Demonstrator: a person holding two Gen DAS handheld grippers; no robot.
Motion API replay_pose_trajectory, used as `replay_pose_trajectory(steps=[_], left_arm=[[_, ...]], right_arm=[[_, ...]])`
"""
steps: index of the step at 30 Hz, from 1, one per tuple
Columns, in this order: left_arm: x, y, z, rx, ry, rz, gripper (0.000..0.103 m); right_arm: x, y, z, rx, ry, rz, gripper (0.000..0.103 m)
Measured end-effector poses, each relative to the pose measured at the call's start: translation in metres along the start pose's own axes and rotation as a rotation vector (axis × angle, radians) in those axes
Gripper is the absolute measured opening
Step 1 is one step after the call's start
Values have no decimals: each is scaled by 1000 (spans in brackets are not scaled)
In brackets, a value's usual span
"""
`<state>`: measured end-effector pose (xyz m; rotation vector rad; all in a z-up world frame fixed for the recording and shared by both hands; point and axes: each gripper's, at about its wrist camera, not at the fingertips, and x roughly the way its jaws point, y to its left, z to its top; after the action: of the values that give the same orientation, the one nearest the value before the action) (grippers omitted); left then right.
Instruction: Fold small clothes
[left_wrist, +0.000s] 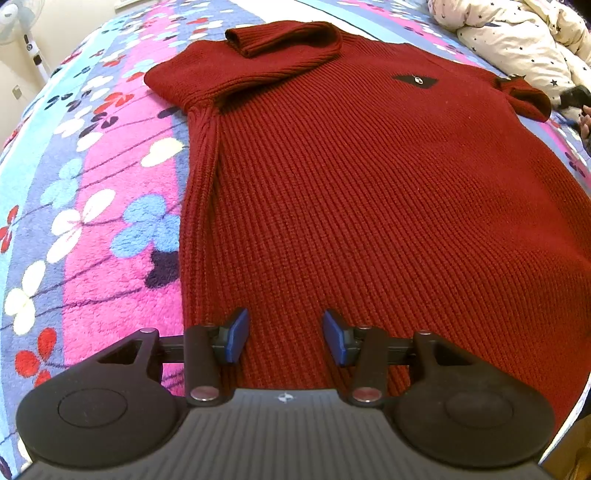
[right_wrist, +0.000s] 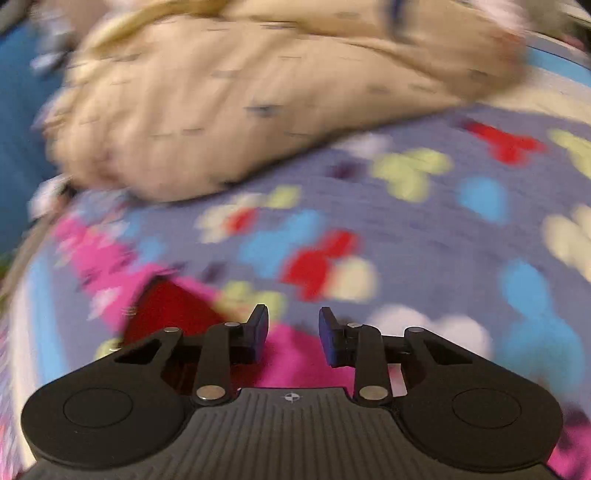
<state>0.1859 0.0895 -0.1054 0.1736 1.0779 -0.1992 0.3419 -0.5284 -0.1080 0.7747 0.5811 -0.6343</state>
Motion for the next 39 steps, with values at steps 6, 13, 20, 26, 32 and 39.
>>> replay_pose_trajectory(steps=[6, 13, 20, 26, 32, 39], left_arm=[[0, 0, 0, -1, 1, -1, 51], [1, 0, 1, -4, 2, -3, 51], [1, -1, 0, -7, -3, -3, 51], [-1, 3, 0, -24, -10, -19, 52], [-12, 10, 3, -91, -37, -45, 52], [-40, 15, -8, -133, -100, -50, 52]], right_arm=[[-25, 48, -11, -561, -107, 240, 51], [-18, 85, -90, -1307, -166, 178, 60], [-5, 64, -11, -657, -308, 55, 13], [36, -33, 31, -84, -20, -64, 19], [-22, -8, 17, -135, -60, -18, 39], [-109, 38, -81, -482, 283, 327, 49]])
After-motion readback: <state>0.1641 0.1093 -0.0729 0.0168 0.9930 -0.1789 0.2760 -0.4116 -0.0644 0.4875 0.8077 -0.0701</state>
